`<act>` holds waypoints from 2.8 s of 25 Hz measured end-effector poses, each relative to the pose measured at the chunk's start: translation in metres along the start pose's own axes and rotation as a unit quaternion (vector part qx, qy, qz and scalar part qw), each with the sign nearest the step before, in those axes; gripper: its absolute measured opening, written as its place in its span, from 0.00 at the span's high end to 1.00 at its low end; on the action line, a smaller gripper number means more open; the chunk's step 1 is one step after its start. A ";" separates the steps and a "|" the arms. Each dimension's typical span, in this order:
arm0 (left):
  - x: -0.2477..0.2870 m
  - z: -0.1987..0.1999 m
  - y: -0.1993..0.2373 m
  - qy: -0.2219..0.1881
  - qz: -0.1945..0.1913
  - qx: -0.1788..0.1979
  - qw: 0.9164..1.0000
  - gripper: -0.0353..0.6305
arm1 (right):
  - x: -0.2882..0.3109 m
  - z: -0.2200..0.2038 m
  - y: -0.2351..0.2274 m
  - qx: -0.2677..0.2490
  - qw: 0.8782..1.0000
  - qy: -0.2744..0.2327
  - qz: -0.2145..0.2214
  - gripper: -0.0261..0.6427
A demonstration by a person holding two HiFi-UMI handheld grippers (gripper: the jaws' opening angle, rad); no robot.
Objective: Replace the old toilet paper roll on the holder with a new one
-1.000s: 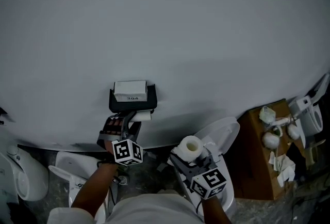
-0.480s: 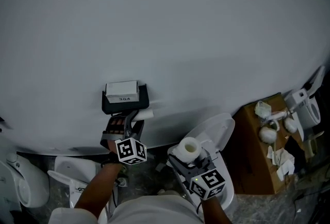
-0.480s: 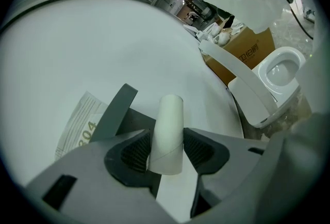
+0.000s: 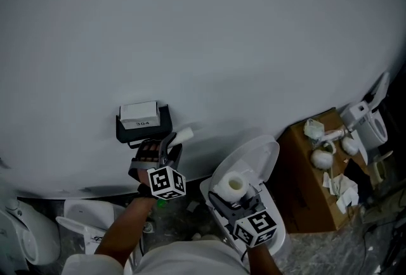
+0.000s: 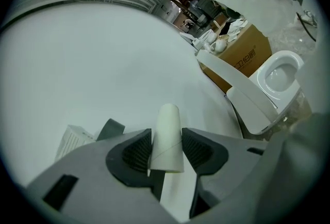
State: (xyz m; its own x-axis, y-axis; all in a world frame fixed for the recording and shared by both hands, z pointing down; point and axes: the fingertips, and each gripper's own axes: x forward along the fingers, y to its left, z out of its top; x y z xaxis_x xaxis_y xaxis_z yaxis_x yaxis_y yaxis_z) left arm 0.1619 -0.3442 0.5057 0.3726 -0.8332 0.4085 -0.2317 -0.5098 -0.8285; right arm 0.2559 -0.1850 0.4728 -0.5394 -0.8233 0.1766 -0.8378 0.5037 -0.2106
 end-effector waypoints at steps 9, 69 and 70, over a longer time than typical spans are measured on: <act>0.005 0.025 -0.005 -0.028 -0.004 -0.001 1.000 0.69 | -0.026 -0.005 -0.006 0.006 0.999 0.000 -0.035 0.47; -0.300 -0.187 0.025 -0.122 0.175 -0.565 0.797 0.69 | 0.207 -0.037 -0.031 -0.429 0.868 0.249 0.023 0.47; -0.303 -0.190 0.025 -0.120 0.180 -0.566 0.795 0.69 | 0.211 -0.036 -0.032 -0.440 0.861 0.252 0.021 0.47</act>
State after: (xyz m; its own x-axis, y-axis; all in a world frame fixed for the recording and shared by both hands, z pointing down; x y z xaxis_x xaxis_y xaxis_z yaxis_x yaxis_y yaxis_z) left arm -0.1273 -0.1450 0.4336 0.2294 -0.9730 0.0252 -0.9721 -0.2277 0.0564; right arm 0.1657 -0.3653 0.5516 -0.3531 -0.6926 0.6290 -0.4354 0.7167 0.5448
